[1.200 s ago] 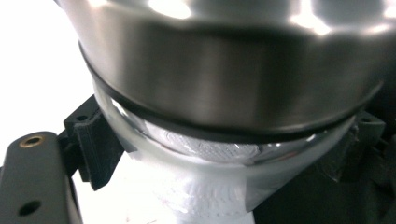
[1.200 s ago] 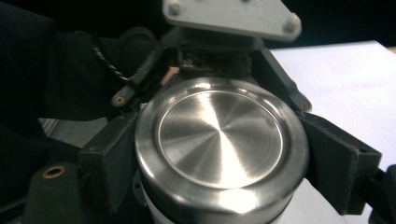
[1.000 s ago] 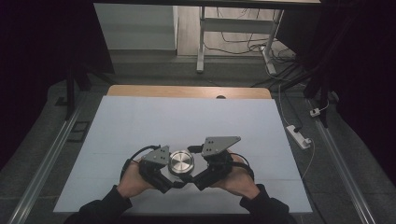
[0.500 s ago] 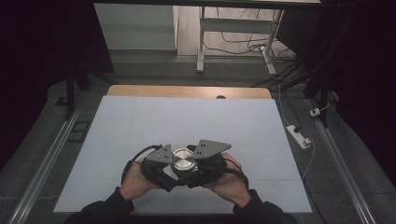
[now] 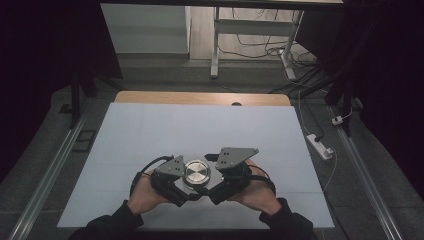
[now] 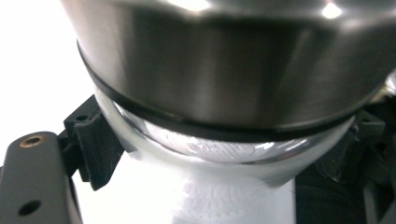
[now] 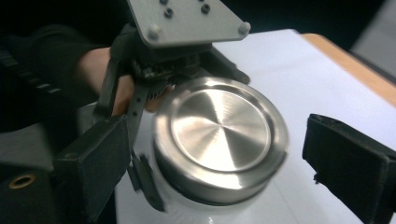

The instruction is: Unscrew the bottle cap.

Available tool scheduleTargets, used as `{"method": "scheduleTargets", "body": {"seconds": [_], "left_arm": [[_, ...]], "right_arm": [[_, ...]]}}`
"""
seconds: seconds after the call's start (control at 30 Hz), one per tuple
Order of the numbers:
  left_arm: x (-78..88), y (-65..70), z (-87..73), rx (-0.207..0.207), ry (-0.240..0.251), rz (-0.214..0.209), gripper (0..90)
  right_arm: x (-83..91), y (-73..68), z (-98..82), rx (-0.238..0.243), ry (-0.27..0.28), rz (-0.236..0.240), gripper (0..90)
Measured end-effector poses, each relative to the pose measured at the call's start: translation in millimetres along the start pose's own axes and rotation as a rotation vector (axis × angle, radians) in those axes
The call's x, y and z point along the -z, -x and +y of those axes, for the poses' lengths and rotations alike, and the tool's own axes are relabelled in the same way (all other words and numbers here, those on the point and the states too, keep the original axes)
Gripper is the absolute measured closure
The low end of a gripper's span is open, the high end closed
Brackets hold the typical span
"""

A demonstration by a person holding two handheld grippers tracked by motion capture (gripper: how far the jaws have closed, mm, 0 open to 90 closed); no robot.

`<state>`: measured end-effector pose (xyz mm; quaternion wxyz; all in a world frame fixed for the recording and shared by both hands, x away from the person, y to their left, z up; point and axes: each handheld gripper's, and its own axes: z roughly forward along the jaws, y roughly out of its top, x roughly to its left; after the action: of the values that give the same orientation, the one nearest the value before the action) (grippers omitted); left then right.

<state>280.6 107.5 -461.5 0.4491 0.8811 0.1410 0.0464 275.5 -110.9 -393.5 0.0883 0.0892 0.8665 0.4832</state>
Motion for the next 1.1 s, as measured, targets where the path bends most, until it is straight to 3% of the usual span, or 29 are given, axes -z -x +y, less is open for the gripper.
{"method": "scheduleTargets", "body": {"seconds": [0.1, 0.2, 0.3, 0.37, 0.47, 0.77, 0.93, 1.03, 1.1], "left_arm": [[-1.0, 3.7, 1.6, 0.010, -0.012, 0.056, 15.5], [0.4, 5.4, 2.9, 0.007, 0.002, 0.054, 15.5], [2.1, 4.8, 2.8, -0.013, 0.008, 0.023, 15.5], [3.2, 2.8, 1.5, -0.034, 0.014, -0.033, 15.5], [4.8, 2.1, 0.7, -0.074, 0.017, -0.098, 15.5], [8.2, 0.0, -0.3, -0.126, 0.032, -0.202, 15.5], [8.1, 0.4, -2.4, -0.163, 0.032, -0.266, 15.5], [5.4, 2.6, -1.7, -0.178, 0.027, -0.272, 15.5], [3.4, 3.3, -0.7, -0.169, 0.025, -0.254, 15.5]], "right_arm": [[-8.7, -9.0, 3.2, -0.049, -0.013, -0.111, 8.3], [-17.5, -10.2, 1.0, -0.100, -0.015, -0.145, 14.8], [-18.6, -7.9, -2.2, -0.116, -0.004, -0.091, 17.6], [-17.8, -7.3, -2.1, -0.113, -0.008, -0.068, 17.6], [-13.8, -6.1, -3.2, -0.069, 0.008, 0.029, 17.8], [-11.0, -7.7, -2.7, -0.018, 0.038, 0.095, 17.9], [-7.0, -7.3, -1.8, 0.019, 0.073, 0.159, 17.9], [-1.8, -4.5, -0.4, 0.032, 0.092, 0.178, 17.9], [0.4, -2.6, -0.8, 0.026, 0.097, 0.171, 17.9]]}}
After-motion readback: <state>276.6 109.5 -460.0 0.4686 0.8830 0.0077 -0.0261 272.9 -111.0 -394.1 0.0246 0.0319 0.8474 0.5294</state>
